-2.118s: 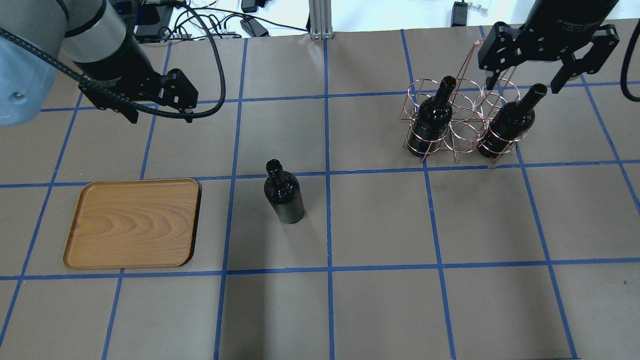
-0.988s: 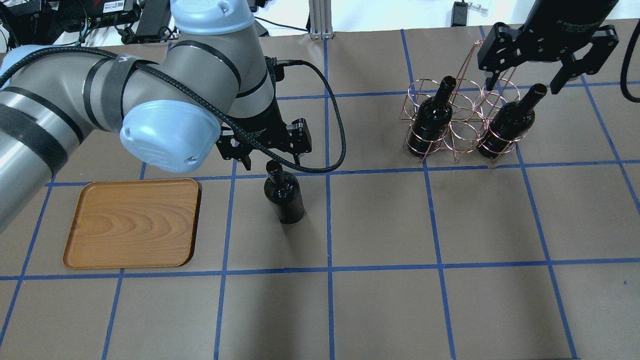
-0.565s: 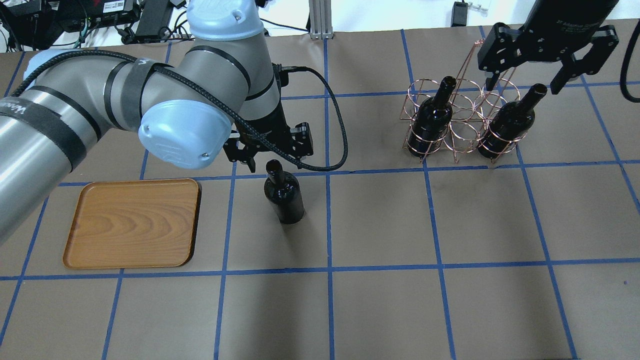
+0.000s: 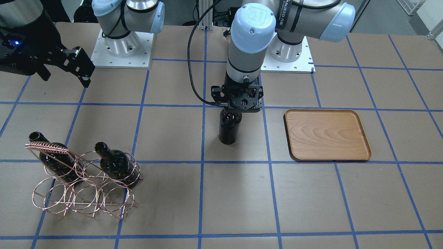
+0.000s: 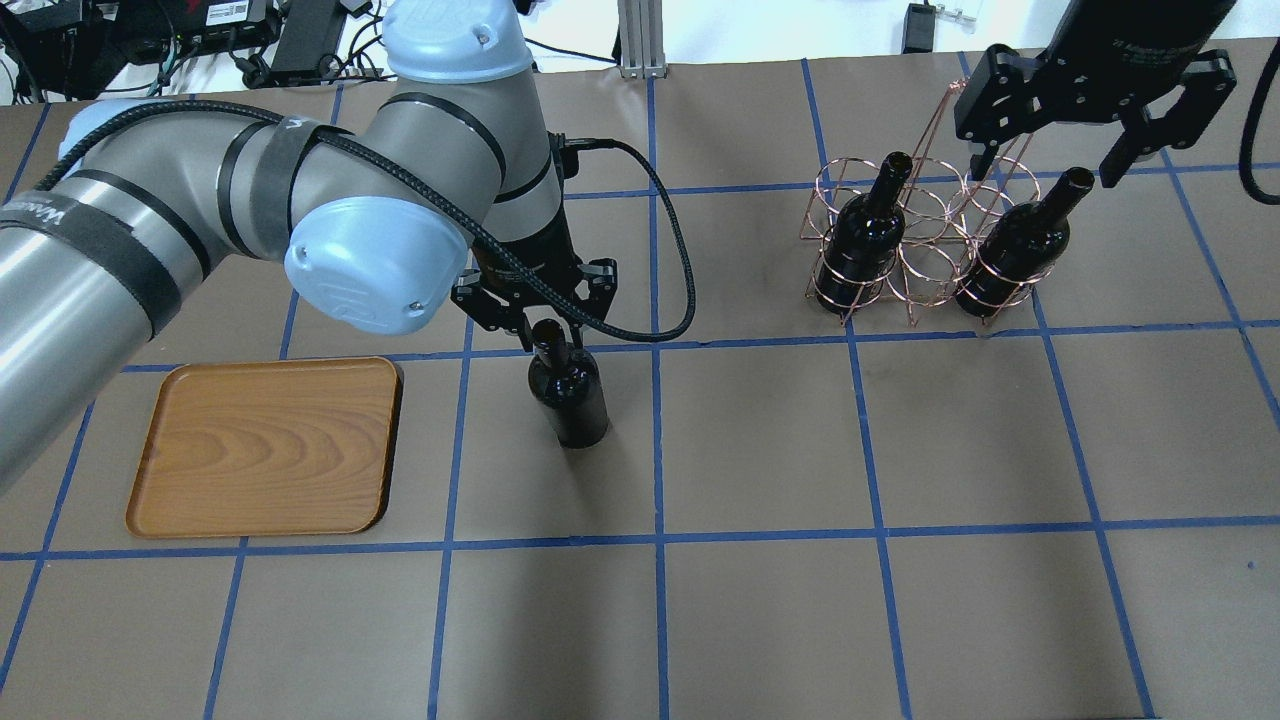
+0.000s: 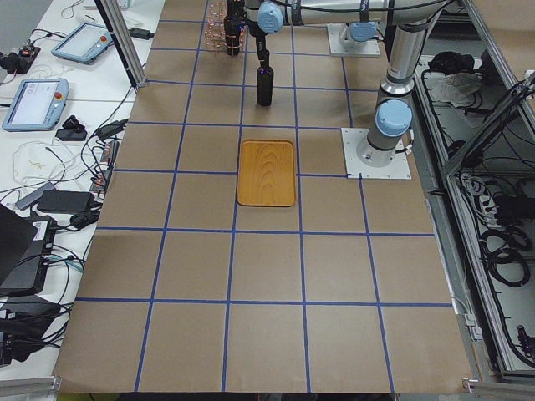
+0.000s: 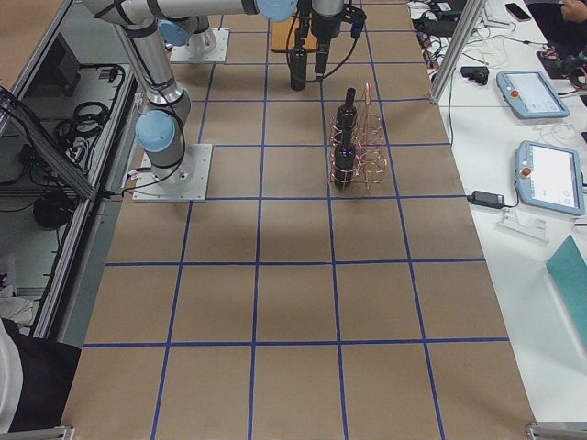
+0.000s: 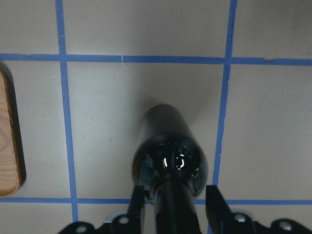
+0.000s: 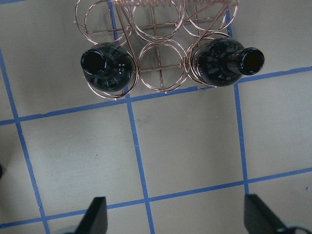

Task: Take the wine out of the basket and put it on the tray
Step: 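Move the left gripper over the standing bottle and grasp its neck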

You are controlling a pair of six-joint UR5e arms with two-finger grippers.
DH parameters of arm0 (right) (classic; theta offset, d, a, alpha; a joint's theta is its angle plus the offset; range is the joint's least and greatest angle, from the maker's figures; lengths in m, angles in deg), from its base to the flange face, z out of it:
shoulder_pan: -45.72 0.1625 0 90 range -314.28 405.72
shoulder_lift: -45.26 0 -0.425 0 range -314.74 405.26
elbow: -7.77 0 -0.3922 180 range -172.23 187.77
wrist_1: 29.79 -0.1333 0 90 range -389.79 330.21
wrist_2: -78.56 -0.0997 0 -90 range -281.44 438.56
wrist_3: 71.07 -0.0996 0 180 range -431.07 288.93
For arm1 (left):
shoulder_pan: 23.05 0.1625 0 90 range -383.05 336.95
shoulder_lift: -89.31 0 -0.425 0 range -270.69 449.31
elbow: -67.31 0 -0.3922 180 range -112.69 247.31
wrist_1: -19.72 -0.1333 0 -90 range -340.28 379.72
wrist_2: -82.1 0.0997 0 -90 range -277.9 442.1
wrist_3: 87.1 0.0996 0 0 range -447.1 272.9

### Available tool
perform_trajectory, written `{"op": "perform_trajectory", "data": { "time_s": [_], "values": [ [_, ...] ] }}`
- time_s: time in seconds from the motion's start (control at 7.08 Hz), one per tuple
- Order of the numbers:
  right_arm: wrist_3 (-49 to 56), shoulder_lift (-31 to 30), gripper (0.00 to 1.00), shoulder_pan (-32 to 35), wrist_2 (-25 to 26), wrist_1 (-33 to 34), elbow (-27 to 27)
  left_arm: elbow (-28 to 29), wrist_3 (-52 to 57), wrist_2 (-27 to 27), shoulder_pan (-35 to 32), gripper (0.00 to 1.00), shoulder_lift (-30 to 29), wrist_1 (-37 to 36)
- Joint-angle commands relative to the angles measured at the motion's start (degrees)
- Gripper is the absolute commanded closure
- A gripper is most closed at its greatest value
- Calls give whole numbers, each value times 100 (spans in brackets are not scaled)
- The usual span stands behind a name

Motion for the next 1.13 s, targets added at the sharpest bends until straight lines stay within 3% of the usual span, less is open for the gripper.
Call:
{"op": "perform_trajectory", "data": {
  "time_s": [0.0, 0.42, 0.99],
  "values": [
    [0, 0, 0, 0, 0, 0, 0, 0, -4, 3, -26, 41, 17, 98],
    [0, 0, 0, 0, -9, 0, 0, 0, -65, -32, -44, 45, 121, 362],
    [0, 0, 0, 0, 0, 0, 0, 96, -233, -6, -9, 76, 148, 345]
  ]
}}
